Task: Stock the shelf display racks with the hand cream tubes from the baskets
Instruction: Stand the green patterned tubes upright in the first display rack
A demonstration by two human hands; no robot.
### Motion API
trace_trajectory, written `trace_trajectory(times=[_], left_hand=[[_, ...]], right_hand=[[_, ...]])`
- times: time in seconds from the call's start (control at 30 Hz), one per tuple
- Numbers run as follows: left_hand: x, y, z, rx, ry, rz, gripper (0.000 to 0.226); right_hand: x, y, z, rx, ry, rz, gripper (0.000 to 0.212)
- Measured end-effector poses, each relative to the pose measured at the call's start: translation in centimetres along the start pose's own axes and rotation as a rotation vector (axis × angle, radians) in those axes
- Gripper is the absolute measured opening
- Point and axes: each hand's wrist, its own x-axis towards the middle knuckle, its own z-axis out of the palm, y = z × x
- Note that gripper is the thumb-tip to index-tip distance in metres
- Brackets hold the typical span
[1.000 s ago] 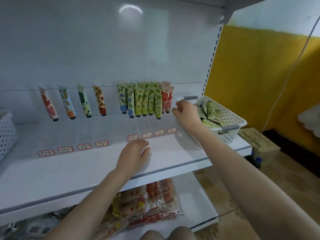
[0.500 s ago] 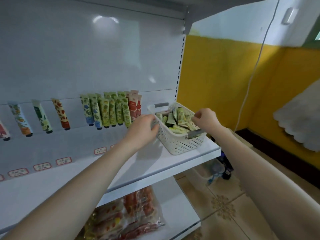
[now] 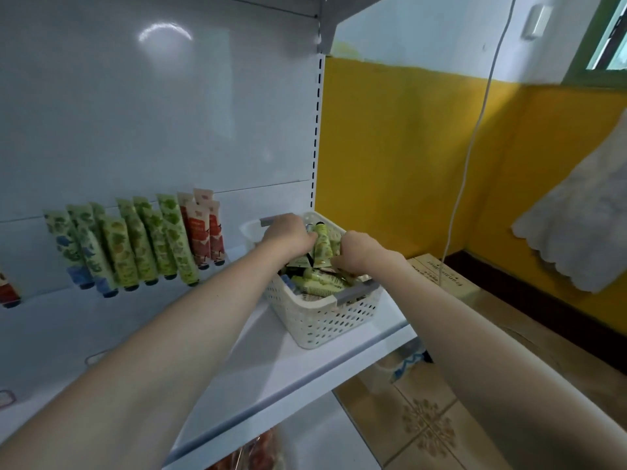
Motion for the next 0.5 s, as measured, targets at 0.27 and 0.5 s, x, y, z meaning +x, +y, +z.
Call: trace_trajectory(times=[0.27,0.5], left_hand=[[3.3,0.0,1.8,0.183,-0.065,-0.033,0.026],[3.4,0.9,0.9,0.312,-0.257,-0.028,0.027]], right_hand=[[1.6,0.1,1.4,-0.040,0.090,-0.044,0.037],[1.3,1.1,0.7,0.290,0.068,0.001,0.037]])
